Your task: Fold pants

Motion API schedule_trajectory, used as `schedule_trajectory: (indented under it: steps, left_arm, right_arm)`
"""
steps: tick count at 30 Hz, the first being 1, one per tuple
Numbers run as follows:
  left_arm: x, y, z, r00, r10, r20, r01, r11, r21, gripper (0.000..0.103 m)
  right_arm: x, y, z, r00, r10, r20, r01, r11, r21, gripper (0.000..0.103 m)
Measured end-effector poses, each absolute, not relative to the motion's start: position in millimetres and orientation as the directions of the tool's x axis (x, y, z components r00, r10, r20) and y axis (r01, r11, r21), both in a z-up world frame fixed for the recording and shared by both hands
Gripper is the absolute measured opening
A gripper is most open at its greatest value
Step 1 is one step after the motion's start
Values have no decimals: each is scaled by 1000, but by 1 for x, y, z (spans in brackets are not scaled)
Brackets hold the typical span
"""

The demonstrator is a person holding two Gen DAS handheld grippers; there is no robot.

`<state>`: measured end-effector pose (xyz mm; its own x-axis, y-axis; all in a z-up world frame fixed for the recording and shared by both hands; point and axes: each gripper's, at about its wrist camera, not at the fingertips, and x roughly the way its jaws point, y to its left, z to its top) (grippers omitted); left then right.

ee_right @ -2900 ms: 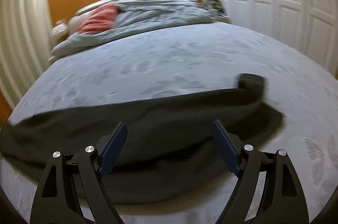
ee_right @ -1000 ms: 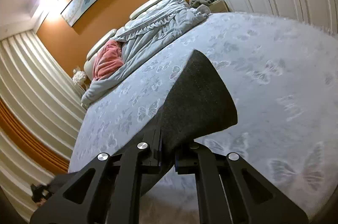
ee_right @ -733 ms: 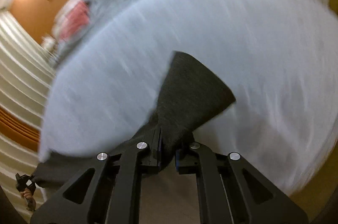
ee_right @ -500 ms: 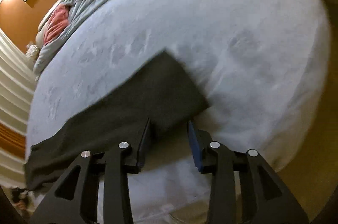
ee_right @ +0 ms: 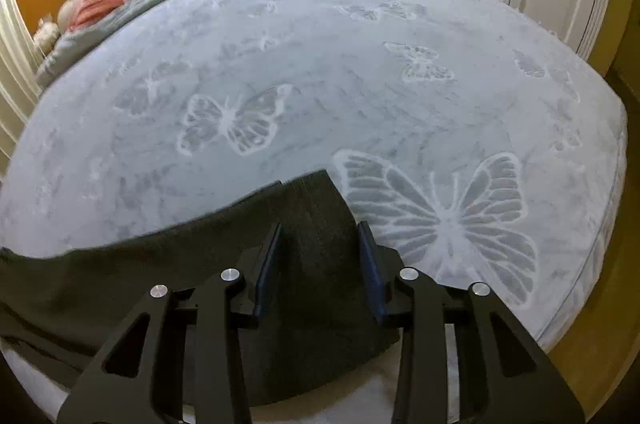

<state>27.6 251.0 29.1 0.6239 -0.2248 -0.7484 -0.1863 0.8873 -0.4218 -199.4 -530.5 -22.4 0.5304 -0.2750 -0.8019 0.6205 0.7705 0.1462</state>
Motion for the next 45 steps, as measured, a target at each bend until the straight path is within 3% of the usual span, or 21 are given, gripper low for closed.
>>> schedule_trajectory:
  steps: [2,6,10,11,13,15,16,24,28,29,31,32,33,34,35,36,37,40,42,44,45]
  left_arm:
    - [32,238,29,625,-230,-746,-172,891,-420,44]
    - [34,210,30,616,-326,-717,-76,881,-467,44]
    - [30,136,31,581,-427,-692,146,892,-428,50]
    - [26,115,32,567,-462,-682,210,882,-423,53]
    - [14,70,33,528,-526,-667,335,851,-405,56]
    - [-1,28,34,493,-563,-663,432,820,-375,63]
    - [-11,5,35,473,-584,-660,477,799,-366,65]
    - [-113,-190,66,314,-727,-611,785,561,-264,92]
    - [-143,-292,47,322,-678,-661,827,541,-153,92]
    - [-146,-311,38,300,-668,-681,830,535,-158,89]
    - [-147,-335,25,258,-684,-682,841,507,-190,48]
    - [-142,-343,20,236,-667,-707,835,512,-204,14]
    - [-135,-345,18,203,-663,-721,818,519,-247,2]
    - [-127,-340,19,186,-677,-712,786,537,-305,2]
    - [-122,-331,25,197,-696,-691,764,550,-338,2]
    - [-119,-322,32,223,-707,-671,753,562,-343,2]
    - [-116,-308,44,264,-712,-651,749,577,-327,2]
    - [-110,-277,74,309,-739,-599,735,586,-343,2]
    - [-112,-272,90,333,-750,-572,729,589,-348,2]
    - [-113,-266,107,341,-763,-549,733,581,-352,2]
    - [-113,-266,114,338,-769,-543,738,574,-353,2]
  right_arm:
    - [-229,-536,-10,572,-285,-769,644,737,205,45]
    - [-286,-536,-25,572,-251,-781,662,704,258,46]
    - [-298,-531,-43,621,-141,-771,628,679,381,47]
    - [-294,-533,-44,642,-134,-755,614,679,402,56]
    - [-285,-536,-47,654,-131,-745,610,674,417,58]
    - [-273,-542,-50,675,-93,-732,587,670,455,32]
    - [-267,-544,-49,675,-74,-734,583,664,469,3]
    - [-234,-476,76,815,123,-566,227,832,507,2]
    - [-212,-459,94,797,271,-540,95,826,555,2]
    - [-210,-458,93,788,292,-543,81,824,561,2]
    - [-209,-461,89,761,298,-575,82,836,542,3]
    - [-218,-470,86,764,243,-598,126,852,507,6]
    - [-230,-483,82,773,184,-607,172,860,480,9]
    - [-238,-490,75,775,136,-617,214,863,458,22]
    - [-250,-501,64,765,49,-643,288,866,410,55]
    - [-259,-511,50,737,-48,-674,370,863,344,68]
    - [-262,-521,27,677,-129,-725,445,856,263,71]
    - [-251,-531,-25,591,-97,-801,469,849,243,67]
    - [-237,-525,-48,594,-30,-804,432,855,288,53]
    - [-225,-515,-48,610,-24,-792,394,877,276,13]
    - [-221,-514,-38,639,2,-769,369,877,308,6]
